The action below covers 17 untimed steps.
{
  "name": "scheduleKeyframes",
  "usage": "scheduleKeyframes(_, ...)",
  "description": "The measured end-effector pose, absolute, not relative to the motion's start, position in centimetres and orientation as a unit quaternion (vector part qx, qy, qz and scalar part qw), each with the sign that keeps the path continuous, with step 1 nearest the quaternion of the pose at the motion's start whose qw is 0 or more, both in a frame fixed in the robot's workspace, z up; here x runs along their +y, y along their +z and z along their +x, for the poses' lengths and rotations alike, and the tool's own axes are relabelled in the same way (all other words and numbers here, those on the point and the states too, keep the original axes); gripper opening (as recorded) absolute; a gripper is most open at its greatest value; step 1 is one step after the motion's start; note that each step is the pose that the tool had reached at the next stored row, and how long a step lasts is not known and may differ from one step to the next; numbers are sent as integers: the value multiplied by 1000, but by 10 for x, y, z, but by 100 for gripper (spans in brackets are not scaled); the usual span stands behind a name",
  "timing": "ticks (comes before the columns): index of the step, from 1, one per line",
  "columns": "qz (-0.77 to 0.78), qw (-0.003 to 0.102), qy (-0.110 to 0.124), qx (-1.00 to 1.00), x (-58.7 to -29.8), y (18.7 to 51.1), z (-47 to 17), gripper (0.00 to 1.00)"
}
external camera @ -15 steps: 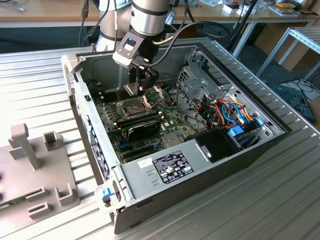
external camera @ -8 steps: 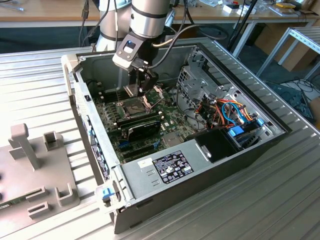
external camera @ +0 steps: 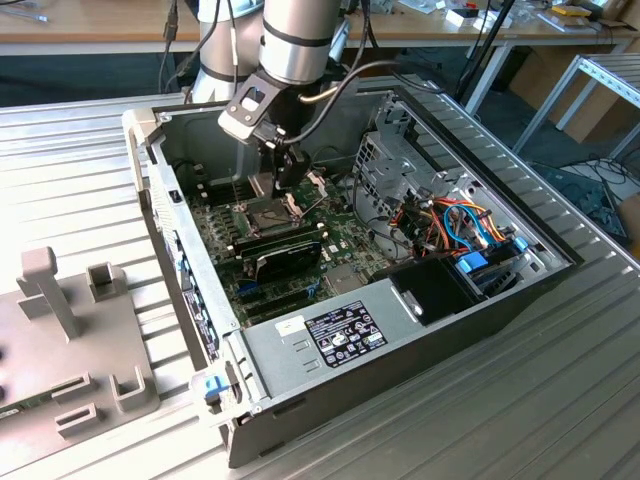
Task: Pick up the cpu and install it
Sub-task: 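Place the cpu into insertion slot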
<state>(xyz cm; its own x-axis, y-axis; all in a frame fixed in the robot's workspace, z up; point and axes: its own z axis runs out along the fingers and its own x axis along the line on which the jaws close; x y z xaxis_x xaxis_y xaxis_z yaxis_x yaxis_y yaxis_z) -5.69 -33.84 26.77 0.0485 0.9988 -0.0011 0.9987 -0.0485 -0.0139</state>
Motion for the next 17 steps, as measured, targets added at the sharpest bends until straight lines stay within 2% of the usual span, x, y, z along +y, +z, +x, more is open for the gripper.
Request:
scheduleKeyframes(3, -724, 1, 2, -690, -338, 267, -57, 55)
scheduleKeyframes(5, -723, -7, -7, -691, -338, 265, -57, 55)
scheduleKeyframes(7, -723, -11, -10, -691, -338, 264, -57, 55)
scheduleKeyframes(17, -722, -11, -10, -691, -338, 261, -57, 55)
